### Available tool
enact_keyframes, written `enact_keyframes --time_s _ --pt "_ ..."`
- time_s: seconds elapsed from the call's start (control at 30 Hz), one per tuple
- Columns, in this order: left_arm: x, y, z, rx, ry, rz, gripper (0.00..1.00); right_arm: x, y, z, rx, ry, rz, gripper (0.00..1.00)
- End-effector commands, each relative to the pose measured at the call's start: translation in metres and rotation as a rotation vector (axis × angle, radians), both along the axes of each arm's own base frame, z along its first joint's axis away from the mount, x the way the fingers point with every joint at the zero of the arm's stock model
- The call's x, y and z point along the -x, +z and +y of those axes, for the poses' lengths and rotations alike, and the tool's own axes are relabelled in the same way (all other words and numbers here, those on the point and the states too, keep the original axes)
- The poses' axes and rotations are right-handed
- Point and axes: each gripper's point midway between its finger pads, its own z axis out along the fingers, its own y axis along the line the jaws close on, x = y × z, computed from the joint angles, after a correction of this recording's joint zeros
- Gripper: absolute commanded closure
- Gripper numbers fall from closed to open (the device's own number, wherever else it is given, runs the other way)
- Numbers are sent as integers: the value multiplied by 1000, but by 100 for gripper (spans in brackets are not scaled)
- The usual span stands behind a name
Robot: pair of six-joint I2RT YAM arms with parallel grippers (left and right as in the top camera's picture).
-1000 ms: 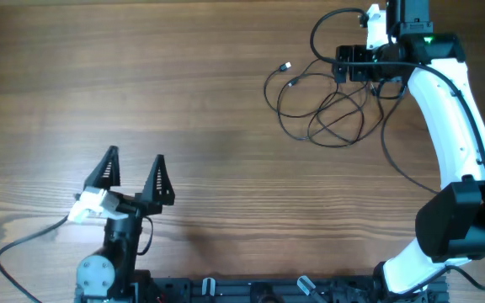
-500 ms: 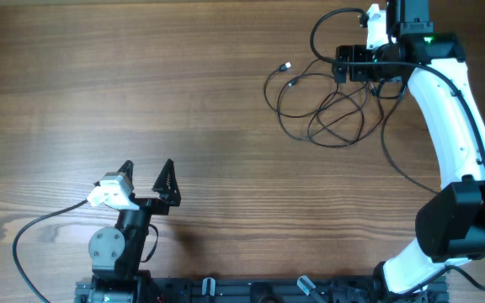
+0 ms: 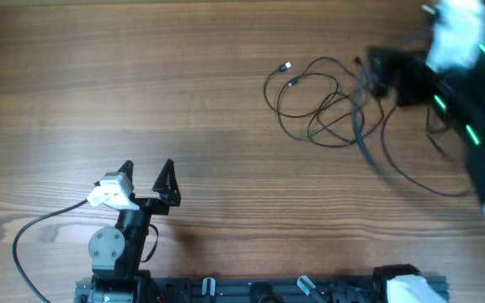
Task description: Untangle cables
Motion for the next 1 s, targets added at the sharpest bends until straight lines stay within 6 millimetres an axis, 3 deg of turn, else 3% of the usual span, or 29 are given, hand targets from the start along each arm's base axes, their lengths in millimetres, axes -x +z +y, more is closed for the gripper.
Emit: enact_keyframes --time_s 0.0,0.07,0.13,0.2,0.3,0.43,0.67,0.83,0.97 --pt "0 -3 1 -14 4 8 0 76 60 -10 -4 -12 -222 0" --pt "0 -3 1 -14 4 8 0 132 81 -15 16 -6 -345 0" --pt "0 -3 1 -14 4 8 0 162 80 -20 19 -18 -375 0" --pt "0 -3 1 -14 4 8 0 185 68 -24 19 -31 -406 0" --pt "0 -3 1 -14 4 8 0 201 36 -25 14 -31 -441 0" --pt "0 -3 1 -14 4 8 0 192 -5 -18 -3 1 -546 0" --pt "0 -3 1 -14 4 8 0 168 -13 -11 -30 22 -1020 1" --pt "0 -3 1 -14 4 8 0 142 -51 -14 -36 -5 -1054 0" --pt "0 -3 1 -14 4 8 0 119 -96 -23 -41 -70 -1011 0"
